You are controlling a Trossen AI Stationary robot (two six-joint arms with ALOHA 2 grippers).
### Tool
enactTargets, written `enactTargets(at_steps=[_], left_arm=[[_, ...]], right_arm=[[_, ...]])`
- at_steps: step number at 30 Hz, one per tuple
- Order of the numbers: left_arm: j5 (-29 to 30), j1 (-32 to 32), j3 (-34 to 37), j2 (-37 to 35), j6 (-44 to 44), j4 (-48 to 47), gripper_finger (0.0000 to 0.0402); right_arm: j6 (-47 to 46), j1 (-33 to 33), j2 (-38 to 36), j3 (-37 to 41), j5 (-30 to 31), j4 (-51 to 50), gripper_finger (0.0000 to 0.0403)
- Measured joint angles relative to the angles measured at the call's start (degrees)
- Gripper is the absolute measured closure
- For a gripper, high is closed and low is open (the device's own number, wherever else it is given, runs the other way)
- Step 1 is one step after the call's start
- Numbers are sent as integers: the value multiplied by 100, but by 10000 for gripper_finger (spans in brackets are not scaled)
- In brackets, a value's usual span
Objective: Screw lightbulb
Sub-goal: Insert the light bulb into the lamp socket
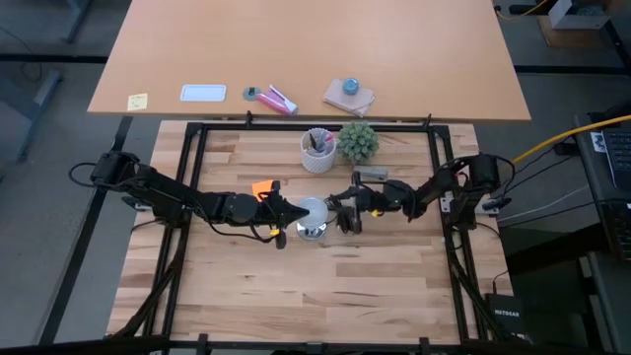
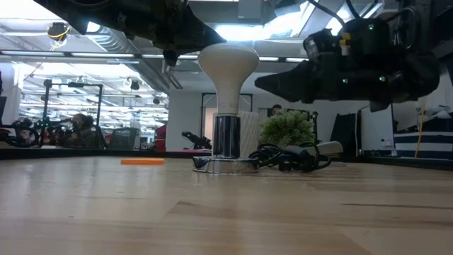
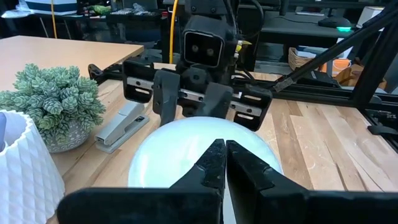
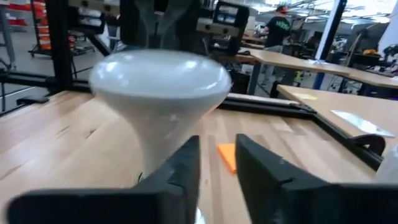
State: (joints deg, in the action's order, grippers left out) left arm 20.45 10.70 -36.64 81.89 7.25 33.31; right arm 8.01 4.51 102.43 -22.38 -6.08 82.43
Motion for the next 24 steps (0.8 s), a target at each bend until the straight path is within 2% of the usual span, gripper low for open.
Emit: enactTargets(at_steps=[5,7,13,19,24], left_arm=[[0,0,0,0,2,1,396],[0,0,0,0,4,-1,396],[0,0,0,0,3,1,396],[-2,0,0,0,4,1,396],[-2,0,0,2,4,1,396]], right_arm=[[107,0,0,-94,213,4,383],[328,0,1,-106,421,12,396],[467,1,2,-251,956,10,379],[757,2,2,-483,961,15,397],[839,0,2,-645,959,15,392]])
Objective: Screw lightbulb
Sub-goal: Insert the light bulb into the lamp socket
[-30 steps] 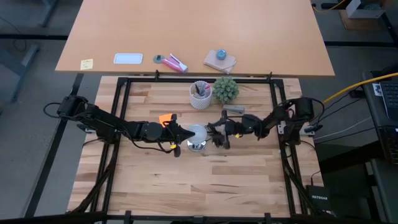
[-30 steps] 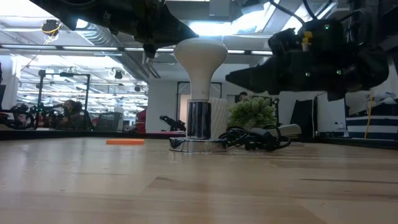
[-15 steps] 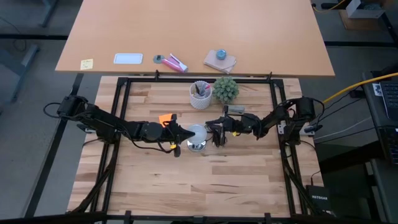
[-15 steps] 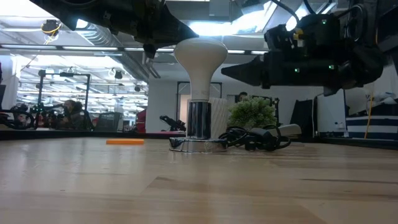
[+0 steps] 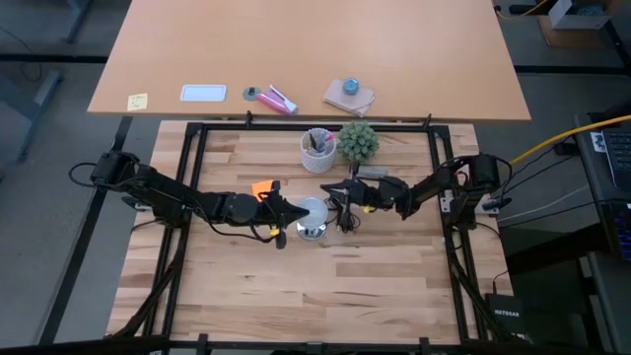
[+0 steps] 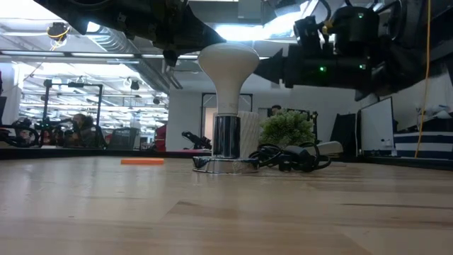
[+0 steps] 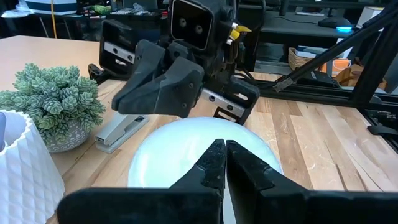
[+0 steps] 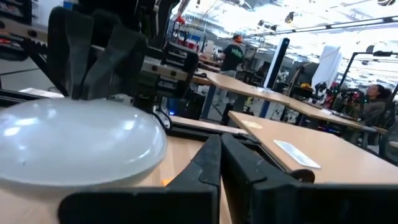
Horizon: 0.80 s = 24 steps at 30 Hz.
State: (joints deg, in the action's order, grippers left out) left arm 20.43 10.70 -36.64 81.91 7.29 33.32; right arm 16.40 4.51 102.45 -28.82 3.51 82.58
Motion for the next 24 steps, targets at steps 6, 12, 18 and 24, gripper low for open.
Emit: enactTargets(at_steps=[6,12,18,24], left_arm=[[0,0,0,0,0,0,396],[0,0,0,0,9,0,396],[-2,0,0,0,20,0,396],[0,2,0,0,22,0,396]], right_arm=[[-4,0,0,-32,-347,-3,398],[-256,0,0,-32,-783,-6,393],[-438,0,0,-32,-1093,-36,399],[-455,0,0,-32,-1212,-37,393]])
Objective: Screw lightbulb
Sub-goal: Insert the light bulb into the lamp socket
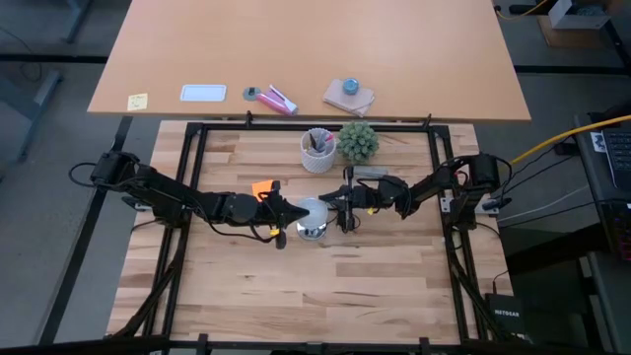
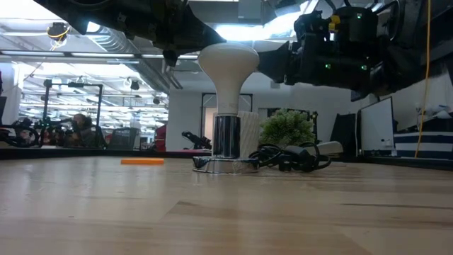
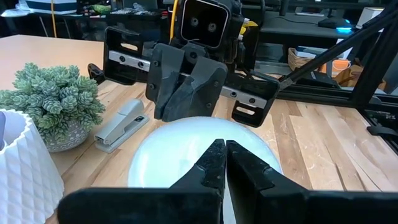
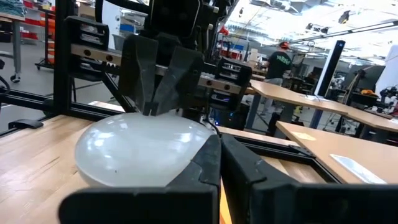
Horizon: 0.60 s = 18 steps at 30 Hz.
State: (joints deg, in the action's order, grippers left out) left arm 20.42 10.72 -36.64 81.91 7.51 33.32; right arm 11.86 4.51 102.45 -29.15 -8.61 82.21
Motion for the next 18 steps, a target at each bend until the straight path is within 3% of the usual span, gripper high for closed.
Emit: enactTargets(at_steps=[18], left_arm=[[211,4,4,0,-153,17,396]], right_arm=[[-7,0,-7,-7,-221,-145,392]])
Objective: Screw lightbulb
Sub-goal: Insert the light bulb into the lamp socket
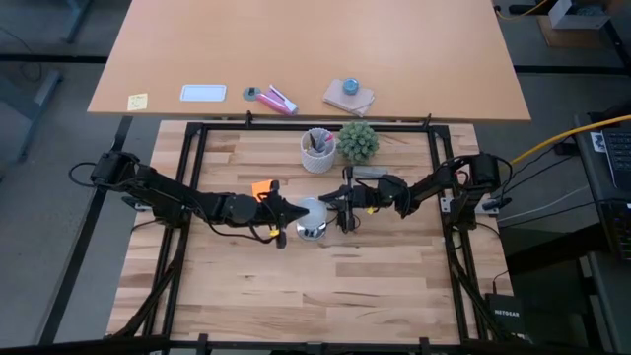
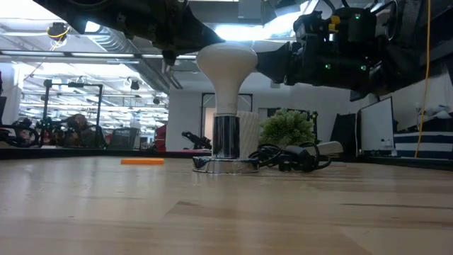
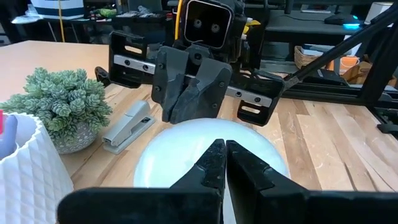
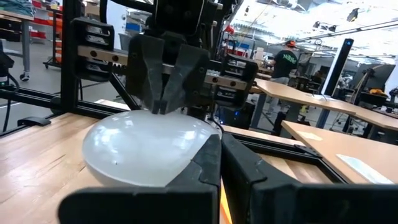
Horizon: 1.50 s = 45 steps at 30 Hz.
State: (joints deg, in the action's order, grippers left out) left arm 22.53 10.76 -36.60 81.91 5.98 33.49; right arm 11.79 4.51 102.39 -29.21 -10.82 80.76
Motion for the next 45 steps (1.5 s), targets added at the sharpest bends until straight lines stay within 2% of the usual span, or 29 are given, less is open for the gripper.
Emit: enactTargets(at_steps=[5,15,26,34,40,45], left_arm=[[248,-2,0,0,1,0,396],[278,-141,0,0,107,12,396],[279,-264,0,1,149,41,396],[271,-260,9,2,-330,681,396],[270,-107,7,-7,-345,812,396],[254,274,7,-85,-381,737,396]], right_arm=[[0,0,-2,0,-35,-12,391],[-8,-11,0,7,-569,-25,391],[-4,-9,0,7,-668,-60,391],[-2,-9,2,11,-633,-79,391],[0,-8,3,11,-629,-79,391],[1,-7,4,11,-625,-79,391]])
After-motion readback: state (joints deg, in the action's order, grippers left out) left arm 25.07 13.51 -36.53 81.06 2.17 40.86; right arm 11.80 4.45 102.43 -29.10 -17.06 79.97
